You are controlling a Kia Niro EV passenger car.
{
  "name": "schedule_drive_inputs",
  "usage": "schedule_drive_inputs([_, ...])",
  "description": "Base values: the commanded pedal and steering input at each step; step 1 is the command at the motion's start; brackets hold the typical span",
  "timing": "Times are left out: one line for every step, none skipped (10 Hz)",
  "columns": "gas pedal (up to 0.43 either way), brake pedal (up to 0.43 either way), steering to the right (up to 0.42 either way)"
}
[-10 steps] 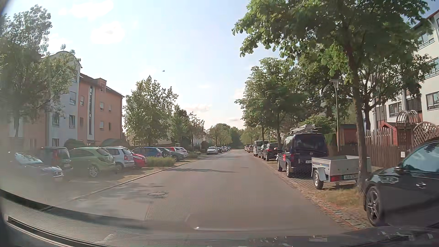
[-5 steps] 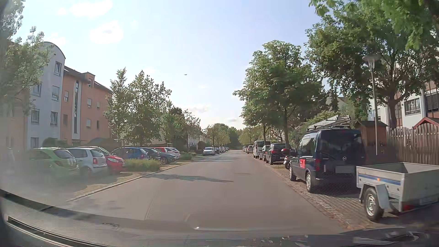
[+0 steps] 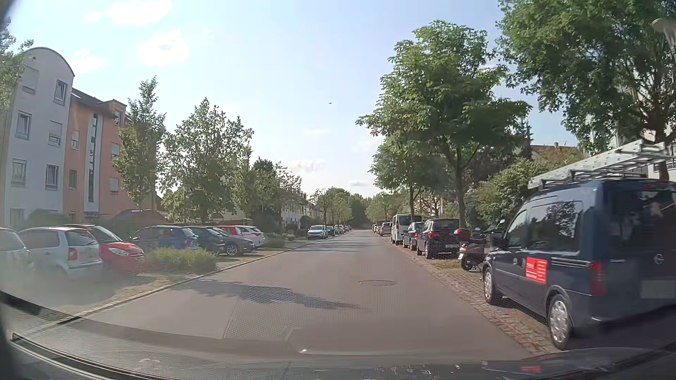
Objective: Follow the waypoints while adhering to traffic rules and regulations
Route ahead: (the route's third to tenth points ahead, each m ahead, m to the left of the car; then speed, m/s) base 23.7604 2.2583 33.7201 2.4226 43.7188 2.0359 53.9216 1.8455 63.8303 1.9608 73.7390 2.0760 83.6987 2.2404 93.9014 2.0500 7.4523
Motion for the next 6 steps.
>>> schedule_drive_inputs([0.11,0.012,0.0])
schedule_drive_inputs([0.11,0.012,-0.006])
schedule_drive_inputs([0.11,0.012,-0.005])
schedule_drive_inputs([0.11,0.012,0.0])
schedule_drive_inputs([0.11,0.012,0.004])
schedule_drive_inputs([0.11,0.012,0.004])
